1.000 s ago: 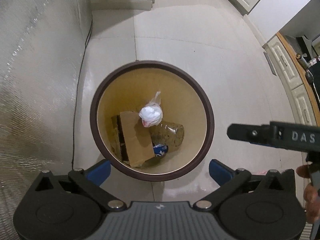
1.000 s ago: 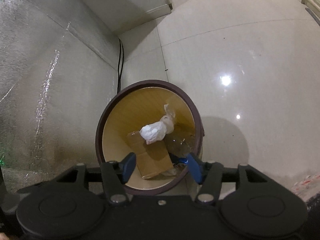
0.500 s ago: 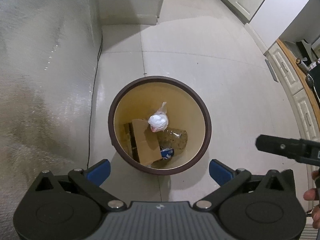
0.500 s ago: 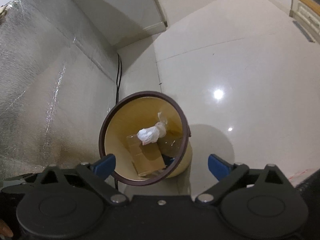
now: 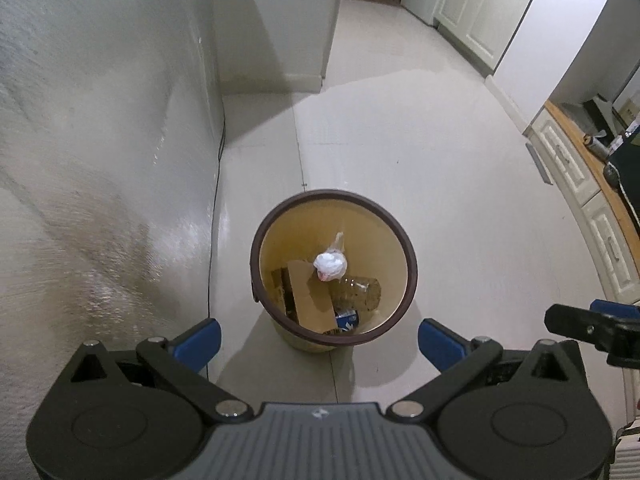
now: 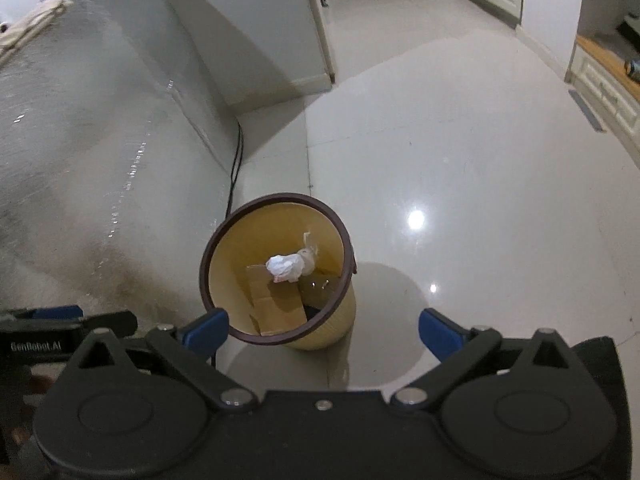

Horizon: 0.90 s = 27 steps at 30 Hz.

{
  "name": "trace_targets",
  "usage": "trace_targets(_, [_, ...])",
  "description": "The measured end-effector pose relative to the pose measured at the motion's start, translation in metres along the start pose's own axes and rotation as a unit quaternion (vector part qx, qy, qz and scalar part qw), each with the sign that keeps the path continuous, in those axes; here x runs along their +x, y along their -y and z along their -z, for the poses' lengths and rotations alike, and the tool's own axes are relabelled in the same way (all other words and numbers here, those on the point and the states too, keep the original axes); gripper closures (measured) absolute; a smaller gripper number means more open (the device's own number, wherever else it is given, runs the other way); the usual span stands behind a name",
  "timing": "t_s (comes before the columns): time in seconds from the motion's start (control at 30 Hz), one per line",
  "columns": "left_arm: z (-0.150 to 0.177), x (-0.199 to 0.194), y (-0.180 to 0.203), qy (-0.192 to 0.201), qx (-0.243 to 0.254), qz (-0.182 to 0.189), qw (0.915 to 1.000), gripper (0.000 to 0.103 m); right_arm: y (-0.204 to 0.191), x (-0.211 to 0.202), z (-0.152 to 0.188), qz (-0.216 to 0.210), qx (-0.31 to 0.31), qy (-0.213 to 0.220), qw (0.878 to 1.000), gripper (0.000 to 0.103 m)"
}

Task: Collect trash
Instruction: 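Lift both open tools away from the wastebasket back toward the bed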

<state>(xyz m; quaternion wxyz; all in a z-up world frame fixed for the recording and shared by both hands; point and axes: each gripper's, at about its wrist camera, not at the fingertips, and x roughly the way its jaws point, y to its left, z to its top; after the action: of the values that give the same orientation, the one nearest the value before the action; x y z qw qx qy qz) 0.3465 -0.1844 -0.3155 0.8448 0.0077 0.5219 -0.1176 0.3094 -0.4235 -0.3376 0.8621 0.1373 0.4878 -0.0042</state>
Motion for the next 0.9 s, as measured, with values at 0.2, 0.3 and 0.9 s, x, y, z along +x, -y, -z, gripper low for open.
trace_targets(0.2, [0.01, -0.039, 0.006, 0.025, 0.019, 0.0, 0.9995, 0.0, -0.006, -0.043, 0.013, 0.01, -0.012, 0.029, 0.999, 0.001])
trace_targets(0.3, [0.016, -0.061, 0.01, 0.04, 0.034, 0.0, 0.9986, 0.0, -0.005, -0.065, 0.019, 0.011, -0.007, 0.046, 0.999, 0.001])
trace_targets(0.9, [0.044, -0.223, 0.027, 0.185, 0.074, 0.041, 0.9792, 0.0, -0.034, -0.236, 0.053, 0.012, -0.037, 0.18, 0.983, 0.001])
